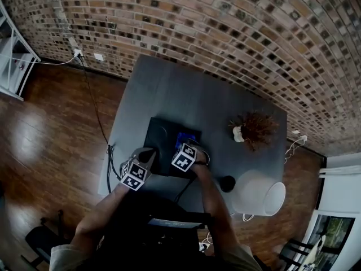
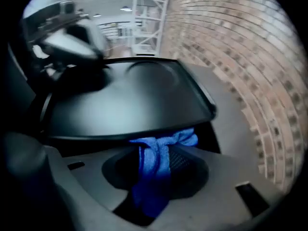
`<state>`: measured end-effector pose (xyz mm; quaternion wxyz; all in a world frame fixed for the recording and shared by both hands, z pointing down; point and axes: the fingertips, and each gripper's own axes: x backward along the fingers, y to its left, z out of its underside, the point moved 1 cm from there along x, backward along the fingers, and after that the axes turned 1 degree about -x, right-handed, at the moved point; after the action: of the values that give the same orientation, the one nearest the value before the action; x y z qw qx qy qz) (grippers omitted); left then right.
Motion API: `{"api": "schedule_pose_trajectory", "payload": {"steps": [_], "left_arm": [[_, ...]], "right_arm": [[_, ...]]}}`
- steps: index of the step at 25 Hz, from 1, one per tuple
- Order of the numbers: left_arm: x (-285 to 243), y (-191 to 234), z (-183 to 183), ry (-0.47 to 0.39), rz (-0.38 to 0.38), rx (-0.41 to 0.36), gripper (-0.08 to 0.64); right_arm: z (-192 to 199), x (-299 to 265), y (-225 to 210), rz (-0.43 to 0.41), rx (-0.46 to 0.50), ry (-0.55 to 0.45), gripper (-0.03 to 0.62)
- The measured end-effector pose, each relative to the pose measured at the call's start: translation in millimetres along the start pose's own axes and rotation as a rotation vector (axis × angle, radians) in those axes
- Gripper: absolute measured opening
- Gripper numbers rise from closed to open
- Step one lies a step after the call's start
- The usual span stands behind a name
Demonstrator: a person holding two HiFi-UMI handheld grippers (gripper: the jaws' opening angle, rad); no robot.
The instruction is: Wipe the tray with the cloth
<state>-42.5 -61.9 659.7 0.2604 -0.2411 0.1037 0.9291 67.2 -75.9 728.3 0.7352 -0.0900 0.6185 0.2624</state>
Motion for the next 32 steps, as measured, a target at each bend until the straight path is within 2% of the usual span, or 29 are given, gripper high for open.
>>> {"api": "schedule_pose_trajectory", "payload": {"steps": [1,2,3,4,6,7,8,9,10,11,13,14,15,16,18,19,20,21,23,27,28,29,30,31,32], "left_arm": [[0.0,0.5,-0.3,0.000,0.000,-0.002,0.003],[0.1,0.7,0.0,0.000,0.000,-0.002,0.003],[0.1,0.5,0.6,0.001,0.000,-0.002,0.003],[0.1,0.2,1.2,0.002,0.000,-0.002,0.003],[-0.9,-0.4,0.9,0.002,-0.002,-0.008,0.003],[-1.6,-0.8,0.5,0.002,-0.003,-0.009,0.003],[-1.9,-1.2,0.5,0.002,-0.003,-0.009,0.003],[-1.9,-1.6,0.9,0.004,-0.003,-0.007,0.003],[-1.7,-1.6,1.1,0.006,-0.003,-0.007,0.003],[-1.8,-1.3,0.8,0.008,-0.004,-0.010,0.003],[-2.6,-0.7,-0.7,0.010,-0.006,-0.019,0.003],[-2.7,-0.9,-0.7,0.011,-0.006,-0.020,0.003],[-2.5,-1.2,-0.3,0.011,-0.006,-0.020,0.003],[-2.2,-1.4,0.0,0.009,-0.006,-0.018,0.003],[-2.2,-1.7,-0.3,0.006,-0.008,-0.018,0.003],[-2.6,-1.8,-0.3,0.007,-0.008,-0.019,0.003],[-2.8,-1.9,-0.1,0.007,-0.008,-0.019,0.003],[-2.5,-2.0,0.3,0.008,-0.008,-0.017,0.003],[-2.3,-1.7,0.5,0.009,-0.012,-0.017,0.003],[-3.3,-0.1,0.3,0.008,-0.019,-0.017,0.003],[-3.1,-0.5,0.9,0.008,-0.020,-0.015,0.003],[-2.8,-1.2,1.5,0.008,-0.019,-0.015,0.003],[-2.8,-2.0,1.8,0.009,-0.019,-0.017,0.003],[-3.1,-2.5,1.5,0.009,-0.018,-0.019,0.003],[-3.4,-2.6,1.1,0.008,-0.017,-0.021,0.003]], "right_arm": [[1.5,5.6,21.5,-0.095,0.098,0.011,0.149],[5.5,9.5,34.4,-0.153,0.153,0.020,0.149],[10.2,10.5,33.3,-0.152,0.143,0.018,0.149],[14.7,9.0,17.6,-0.093,0.068,0.007,0.149],[21.5,4.3,-35.0,0.089,-0.175,-0.030,0.150],[21.3,2.3,-56.0,0.149,-0.281,-0.045,0.150],[17.9,-0.7,-65.9,0.171,-0.344,-0.053,0.153],[12.7,-4.9,-65.2,0.168,-0.354,-0.053,0.157],[7.7,-9.1,-56.7,0.151,-0.310,-0.048,0.160],[3.9,-11.6,-42.8,0.112,-0.227,-0.039,0.158],[1.0,-7.7,-8.4,-0.033,-0.021,-0.018,0.153],[1.5,-2.4,2.8,-0.095,0.046,-0.009,0.153],[3.4,1.8,2.6,-0.111,0.055,-0.005,0.153],[6.2,3.3,-10.4,-0.073,0.001,-0.011,0.153],[11.0,1.5,-51.4,0.068,-0.204,-0.036,0.153],[11.0,-1.5,-63.3,0.107,-0.283,-0.043,0.158],[8.9,-5.6,-65.4,0.119,-0.310,-0.045,0.160],[5.7,-9.6,-59.7,0.117,-0.281,-0.042,0.161],[0.0,-11.4,-31.7,0.044,-0.120,-0.036,0.160],[11.9,16.6,64.7,-0.317,0.325,-0.015,0.157],[19.5,22.8,85.1,-0.392,0.401,-0.013,0.157],[25.7,25.9,95.1,-0.435,0.430,-0.012,0.158],[29.3,25.4,91.8,-0.438,0.407,-0.014,0.156],[29.8,22.2,75.4,-0.400,0.339,-0.016,0.156],[27.7,17.7,48.4,-0.326,0.234,-0.020,0.156]]}}
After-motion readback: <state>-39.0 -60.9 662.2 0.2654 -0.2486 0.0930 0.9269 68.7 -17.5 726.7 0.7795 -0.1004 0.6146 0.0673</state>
